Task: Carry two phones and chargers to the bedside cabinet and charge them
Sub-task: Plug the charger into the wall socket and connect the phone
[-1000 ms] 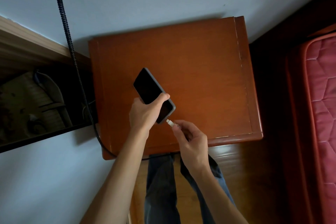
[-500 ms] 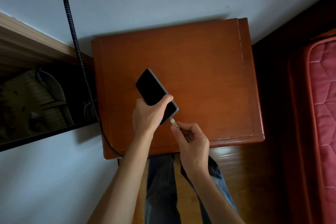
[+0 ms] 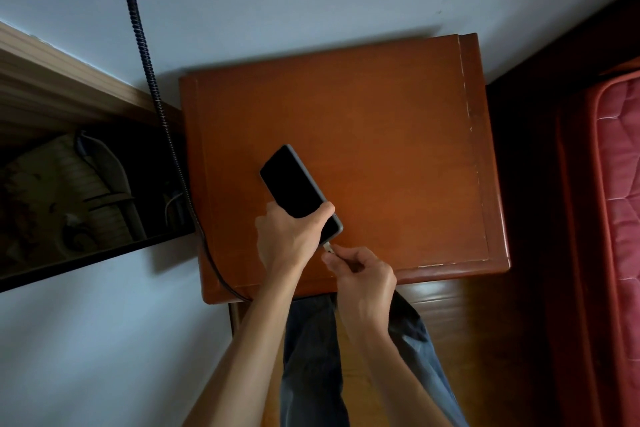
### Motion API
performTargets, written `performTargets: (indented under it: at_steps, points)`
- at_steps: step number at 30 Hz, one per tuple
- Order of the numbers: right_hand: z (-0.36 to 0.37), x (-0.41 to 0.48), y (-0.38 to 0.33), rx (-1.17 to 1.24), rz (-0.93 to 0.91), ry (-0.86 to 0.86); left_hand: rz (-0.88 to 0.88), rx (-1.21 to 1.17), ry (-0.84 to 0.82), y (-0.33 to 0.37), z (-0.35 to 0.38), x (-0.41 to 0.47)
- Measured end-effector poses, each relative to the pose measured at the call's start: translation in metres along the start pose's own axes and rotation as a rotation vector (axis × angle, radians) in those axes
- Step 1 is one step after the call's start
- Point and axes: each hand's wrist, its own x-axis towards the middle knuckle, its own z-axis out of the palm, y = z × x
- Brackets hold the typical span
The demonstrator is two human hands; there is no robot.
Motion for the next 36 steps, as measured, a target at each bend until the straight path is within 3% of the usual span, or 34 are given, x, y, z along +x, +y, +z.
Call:
performTargets:
  at_steps: [5,11,17,23,27,30,36]
  points:
    - [0.005,0.000,0.006,-0.011,0.020,-0.037,0.011,0.030,0.061,-0.009,-0.002,0.004]
    - [0.028,0.007,0.005,-0.271,-0.005,-0.212,0.085,0.265,0.226,-0.023,-0.008,0.015]
    - [0.040,0.015,0.003,-0.346,-0.118,-0.152,0.126,0.419,0.281,-0.032,-0.009,0.019]
    - [0.042,0.014,0.000,-0.450,-0.143,-0.222,0.187,0.456,0.286,-0.040,-0.012,0.020]
    - [0.029,0.010,-0.032,-0.402,-0.148,-0.219,0.194,0.389,0.209,-0.036,-0.025,0.013]
    - [0.010,0.000,-0.075,-0.313,-0.218,-0.177,0.295,0.298,0.210,-0.015,-0.043,-0.004]
    - [-0.023,-0.036,-0.190,-0.204,-0.383,-0.213,0.455,-0.046,0.220,0.049,-0.109,-0.066]
